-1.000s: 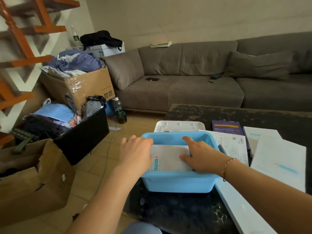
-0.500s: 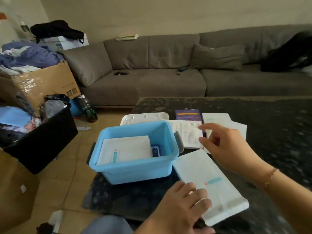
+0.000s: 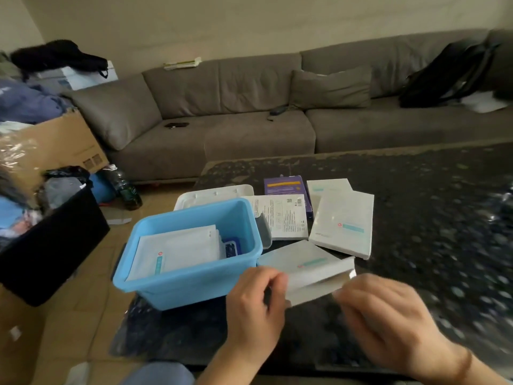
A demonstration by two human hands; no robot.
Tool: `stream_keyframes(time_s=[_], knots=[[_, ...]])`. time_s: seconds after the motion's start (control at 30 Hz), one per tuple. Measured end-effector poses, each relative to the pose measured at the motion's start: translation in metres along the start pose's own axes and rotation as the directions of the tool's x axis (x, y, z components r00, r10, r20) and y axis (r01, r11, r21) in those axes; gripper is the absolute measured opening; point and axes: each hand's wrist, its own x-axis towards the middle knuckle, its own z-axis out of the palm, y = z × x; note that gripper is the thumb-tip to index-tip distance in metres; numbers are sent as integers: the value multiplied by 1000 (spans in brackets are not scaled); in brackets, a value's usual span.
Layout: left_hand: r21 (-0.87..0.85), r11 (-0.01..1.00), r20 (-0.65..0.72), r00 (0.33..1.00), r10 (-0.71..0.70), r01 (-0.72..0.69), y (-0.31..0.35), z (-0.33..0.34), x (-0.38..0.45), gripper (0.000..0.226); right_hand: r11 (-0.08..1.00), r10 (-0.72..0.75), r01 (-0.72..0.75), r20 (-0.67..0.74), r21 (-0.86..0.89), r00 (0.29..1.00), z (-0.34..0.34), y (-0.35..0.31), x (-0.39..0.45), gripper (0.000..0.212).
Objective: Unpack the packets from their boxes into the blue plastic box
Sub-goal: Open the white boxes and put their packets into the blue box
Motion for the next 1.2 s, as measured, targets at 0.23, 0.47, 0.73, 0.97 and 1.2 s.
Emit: stream_keyframes(time_s=[0.23,0.47,0.73,0.97,1.2], knots=[[-7,999,-17,999,-37,37,-2,-4,15,20,994,17,-5,108,-112,994,23,-2,-8,22],[51,998,-28,999,22,-21,1,-1,17,10,922,149,-49,234,-383,961,43,-14,7,22],[104,994,-41,998,51,-46,-3,2,17,7,916,141,-42,222,-399,965,49,-14,1,31],[45,999,-22,999,23,-22,-2,1,16,18,953,-7,23,54,-303,998,17,-17,-6,16],[-3,1000,20,1000,3,-3,2,-2,16,26,929,-143,102,-89,-356,986,-12,-24,-11,20]])
